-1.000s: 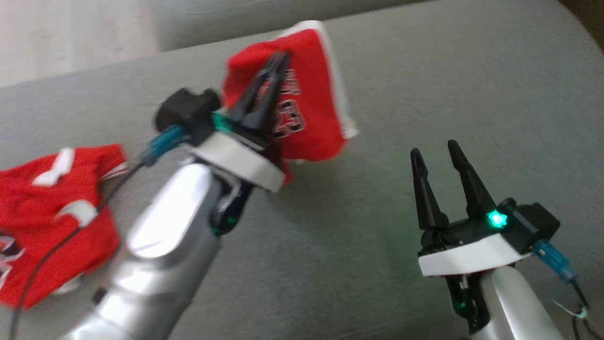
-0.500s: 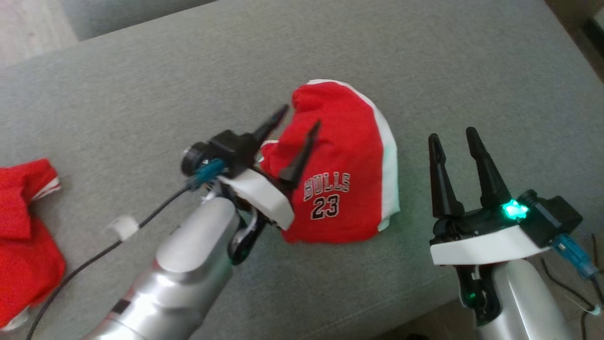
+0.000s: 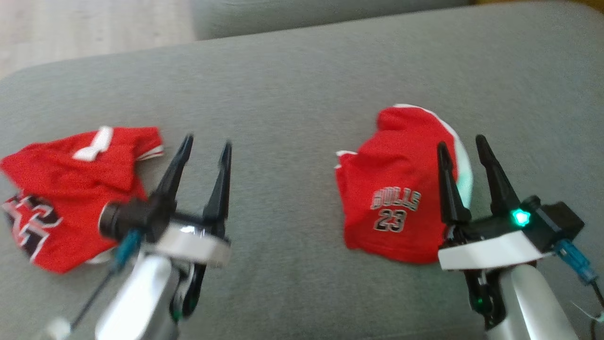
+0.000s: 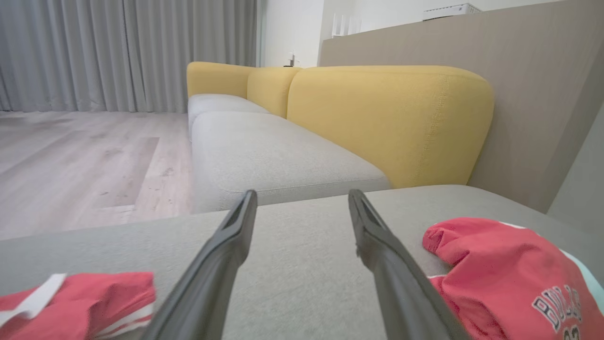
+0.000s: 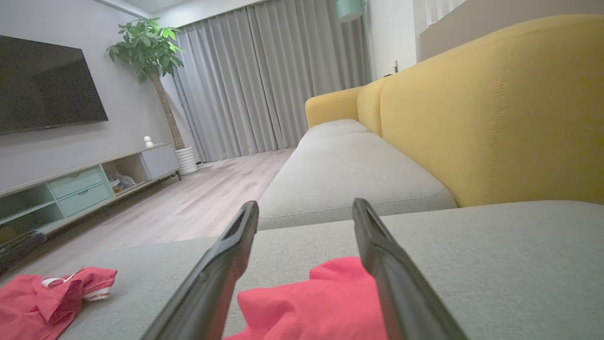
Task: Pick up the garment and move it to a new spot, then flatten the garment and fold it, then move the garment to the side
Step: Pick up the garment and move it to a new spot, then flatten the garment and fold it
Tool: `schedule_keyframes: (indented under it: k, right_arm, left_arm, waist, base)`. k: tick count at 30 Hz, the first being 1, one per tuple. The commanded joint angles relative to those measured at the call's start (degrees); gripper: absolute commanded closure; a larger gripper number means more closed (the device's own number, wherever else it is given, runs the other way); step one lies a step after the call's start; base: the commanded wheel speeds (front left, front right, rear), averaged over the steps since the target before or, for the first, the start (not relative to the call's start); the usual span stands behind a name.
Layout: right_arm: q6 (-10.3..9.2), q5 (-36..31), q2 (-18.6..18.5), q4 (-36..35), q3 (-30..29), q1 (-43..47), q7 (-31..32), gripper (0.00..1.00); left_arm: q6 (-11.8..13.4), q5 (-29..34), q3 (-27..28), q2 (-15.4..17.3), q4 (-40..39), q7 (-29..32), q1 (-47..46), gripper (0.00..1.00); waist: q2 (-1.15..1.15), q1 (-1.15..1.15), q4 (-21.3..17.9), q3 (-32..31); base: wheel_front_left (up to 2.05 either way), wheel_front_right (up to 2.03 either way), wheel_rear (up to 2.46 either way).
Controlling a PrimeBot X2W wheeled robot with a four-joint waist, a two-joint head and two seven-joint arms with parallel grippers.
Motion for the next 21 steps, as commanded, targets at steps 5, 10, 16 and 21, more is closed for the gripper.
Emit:
schedule_keyframes:
  k: [5,10,16,21]
  right_arm:
    - [-0.04,-1.12,-0.18,-1.11,0.35,0.98,-0.61,0.00]
    - [-0.04,-1.38,-0.18,-0.79,-0.01,1.51,-0.61,0.00]
    - [-0.04,-1.60,-0.18,-0.31,-1.50,0.89,-0.61,0.00]
    - [-0.04,-1.02,-0.18,2.81,-3.97,-2.28,-0.61,0.00]
  left_arm:
    - [0.89,3.98,5.74,0.24,-7.86,-0.52,7.47,0.00]
    - [0.25,5.92,9.06,-2.79,-10.00,-0.53,12.14,0.00]
    - [-2.36,8.49,10.88,-5.07,-9.22,-0.53,12.08,0.00]
    - [-3.90,9.88,12.33,-6.42,-8.02,-0.53,11.16,0.00]
  waist:
    - [0.00,0.00,3.97,-2.09]
    - [0.00,0.00,4.30,-2.08]
    - [0.00,0.00,4.67,-1.22]
    - [0.00,0.00,5.17,0.00]
  base:
    - [0.00,0.00,0.00]
    - [0.00,0.00,0.00]
    - [0.00,0.00,0.00]
    - [0.00,0.00,0.00]
